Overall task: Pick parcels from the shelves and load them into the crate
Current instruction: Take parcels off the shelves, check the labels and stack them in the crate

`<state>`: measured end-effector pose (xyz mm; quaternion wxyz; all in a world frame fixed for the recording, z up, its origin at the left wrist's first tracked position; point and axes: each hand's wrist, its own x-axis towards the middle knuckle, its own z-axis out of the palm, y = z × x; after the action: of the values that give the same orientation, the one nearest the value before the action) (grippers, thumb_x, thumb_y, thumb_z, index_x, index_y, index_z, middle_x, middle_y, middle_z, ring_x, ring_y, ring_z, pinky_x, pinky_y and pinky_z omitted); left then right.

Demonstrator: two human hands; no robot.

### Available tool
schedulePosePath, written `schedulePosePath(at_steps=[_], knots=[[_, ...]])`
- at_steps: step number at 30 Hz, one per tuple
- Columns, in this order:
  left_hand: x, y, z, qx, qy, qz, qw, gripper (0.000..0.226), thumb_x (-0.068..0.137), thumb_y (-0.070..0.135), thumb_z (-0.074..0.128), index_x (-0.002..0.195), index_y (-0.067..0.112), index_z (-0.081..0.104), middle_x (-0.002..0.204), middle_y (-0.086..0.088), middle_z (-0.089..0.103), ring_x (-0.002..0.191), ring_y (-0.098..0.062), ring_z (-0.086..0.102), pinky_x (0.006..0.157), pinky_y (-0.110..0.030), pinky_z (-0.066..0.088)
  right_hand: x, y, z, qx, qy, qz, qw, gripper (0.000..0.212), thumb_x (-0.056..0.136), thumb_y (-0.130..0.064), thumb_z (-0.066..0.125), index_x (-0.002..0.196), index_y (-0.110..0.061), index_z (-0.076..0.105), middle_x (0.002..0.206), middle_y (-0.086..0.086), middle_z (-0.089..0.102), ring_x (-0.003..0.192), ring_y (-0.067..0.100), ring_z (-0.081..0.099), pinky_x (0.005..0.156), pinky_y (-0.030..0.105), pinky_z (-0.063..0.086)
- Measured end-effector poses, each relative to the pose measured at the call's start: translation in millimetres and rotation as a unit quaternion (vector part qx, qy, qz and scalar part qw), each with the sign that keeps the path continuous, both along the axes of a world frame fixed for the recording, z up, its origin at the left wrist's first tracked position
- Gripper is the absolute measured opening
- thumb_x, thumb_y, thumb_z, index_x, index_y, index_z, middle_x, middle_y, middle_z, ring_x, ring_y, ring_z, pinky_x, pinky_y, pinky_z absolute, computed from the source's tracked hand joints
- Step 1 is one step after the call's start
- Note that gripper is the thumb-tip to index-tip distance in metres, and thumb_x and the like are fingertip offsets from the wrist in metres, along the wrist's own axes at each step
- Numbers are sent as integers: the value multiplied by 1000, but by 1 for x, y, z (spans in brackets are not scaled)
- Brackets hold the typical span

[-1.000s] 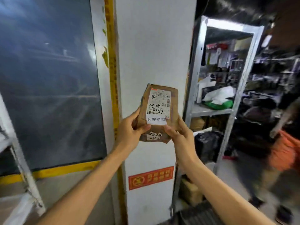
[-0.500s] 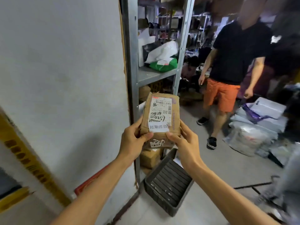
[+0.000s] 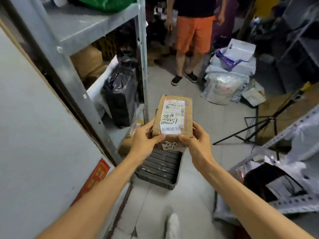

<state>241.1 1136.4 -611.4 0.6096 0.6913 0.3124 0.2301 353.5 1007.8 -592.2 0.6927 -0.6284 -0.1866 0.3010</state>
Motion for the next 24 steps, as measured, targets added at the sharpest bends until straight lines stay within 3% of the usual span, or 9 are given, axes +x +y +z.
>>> schedulePosePath(at_steps=[2, 6, 10, 14, 17, 22, 24], knots=[[24, 19, -23, -16, 19, -17, 1000, 71, 80, -6, 70, 142, 21, 47, 128, 1, 64, 116, -10, 62, 97, -32, 52, 20, 17, -26, -18, 11, -6, 1000, 51, 69, -2, 63, 118, -14, 62, 110, 5, 72, 97, 21, 71, 73, 33, 59], [74, 59, -70, -36, 63, -25, 997, 73, 81, -9, 68, 146, 9, 40, 134, -6, 60, 121, -17, 58, 103, -40, 48, 67, 55, -83, -42, 47, -11, 998, 47, 80, 13, 58, 118, -14, 64, 104, 3, 75, 91, 20, 72, 65, 25, 57], [122, 99, -130, -71, 99, -3, 992, 74, 82, -10, 67, 146, 14, 41, 135, 1, 59, 124, -14, 56, 103, -33, 48, 121, 102, -139, -89, 67, -14, 994, 59, 67, -5, 66, 125, -15, 62, 111, 0, 72, 100, 15, 69, 76, 30, 58], [156, 131, -201, -109, 131, 5, 985, 76, 78, -14, 68, 144, 15, 44, 127, 11, 62, 115, 0, 59, 95, -18, 49, 154, 139, -210, -131, 103, -37, 985, 58, 73, 13, 66, 121, -20, 58, 113, -1, 69, 102, 9, 65, 73, 25, 58], [172, 151, -262, -130, 145, 1, 981, 77, 75, -20, 67, 141, 13, 45, 111, 24, 63, 98, 15, 60, 79, -7, 48, 168, 159, -272, -168, 136, -54, 975, 61, 73, 19, 63, 125, -11, 55, 115, 4, 66, 103, 11, 64, 70, 22, 57], [187, 174, -359, -175, 172, 0, 969, 78, 76, -22, 64, 133, 27, 42, 101, 34, 65, 93, 18, 60, 77, -6, 48, 182, 185, -371, -224, 165, -60, 959, 62, 73, 19, 64, 126, -13, 55, 116, 6, 67, 105, 20, 65, 73, 30, 59], [193, 187, -399, -181, 182, -5, 966, 78, 76, -21, 64, 133, 28, 42, 109, 29, 65, 99, 14, 60, 81, -7, 48, 188, 197, -413, -237, 169, -55, 955, 63, 73, 17, 65, 125, -16, 55, 117, 5, 67, 107, 19, 64, 77, 34, 59]])
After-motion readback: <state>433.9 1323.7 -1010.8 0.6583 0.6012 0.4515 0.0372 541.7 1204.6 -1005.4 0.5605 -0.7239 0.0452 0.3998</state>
